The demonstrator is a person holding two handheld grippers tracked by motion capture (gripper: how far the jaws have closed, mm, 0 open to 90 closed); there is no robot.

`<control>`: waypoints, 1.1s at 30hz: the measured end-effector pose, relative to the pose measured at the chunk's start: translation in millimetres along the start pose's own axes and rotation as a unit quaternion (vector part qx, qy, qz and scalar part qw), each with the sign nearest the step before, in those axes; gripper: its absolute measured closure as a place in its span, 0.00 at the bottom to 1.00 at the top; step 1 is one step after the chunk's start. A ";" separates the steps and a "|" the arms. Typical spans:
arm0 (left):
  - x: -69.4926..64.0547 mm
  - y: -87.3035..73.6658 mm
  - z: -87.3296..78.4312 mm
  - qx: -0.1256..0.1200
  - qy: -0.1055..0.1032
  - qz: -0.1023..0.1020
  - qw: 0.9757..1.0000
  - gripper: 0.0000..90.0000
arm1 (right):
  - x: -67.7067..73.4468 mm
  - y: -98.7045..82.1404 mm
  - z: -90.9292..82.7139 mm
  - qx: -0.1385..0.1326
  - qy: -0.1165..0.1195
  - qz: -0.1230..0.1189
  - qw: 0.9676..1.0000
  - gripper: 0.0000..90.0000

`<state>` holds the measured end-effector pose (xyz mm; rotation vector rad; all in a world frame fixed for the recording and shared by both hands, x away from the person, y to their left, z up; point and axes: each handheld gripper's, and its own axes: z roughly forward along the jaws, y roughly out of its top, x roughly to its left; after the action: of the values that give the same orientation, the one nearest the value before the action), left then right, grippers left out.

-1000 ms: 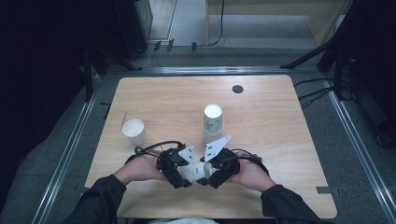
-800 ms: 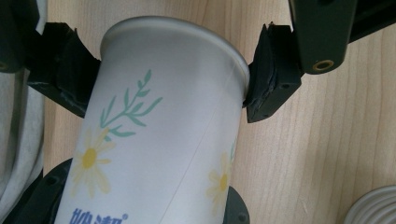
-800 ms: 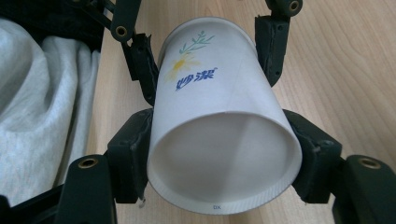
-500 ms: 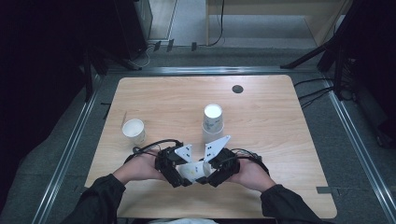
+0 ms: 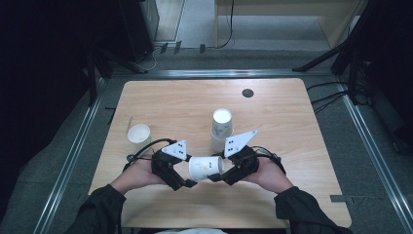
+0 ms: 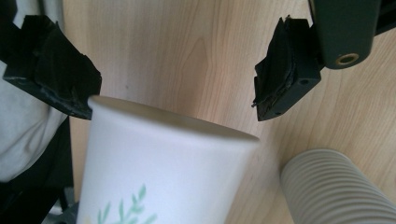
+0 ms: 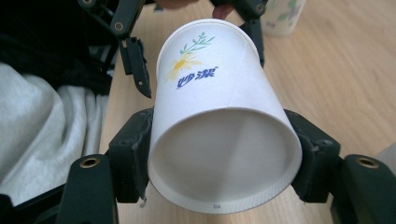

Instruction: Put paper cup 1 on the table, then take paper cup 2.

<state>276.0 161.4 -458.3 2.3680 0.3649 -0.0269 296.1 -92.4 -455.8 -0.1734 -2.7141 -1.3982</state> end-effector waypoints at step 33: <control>-6.9 -2.9 -21.3 -0.141 -0.032 -0.034 0.989 0.22 | -3.4 12.8 -1.3 -0.068 0.074 0.014 0.995 0.37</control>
<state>266.8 176.0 -443.8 2.0700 0.3923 -0.0773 301.2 -86.2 -445.2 -0.1125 -2.4910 -1.5232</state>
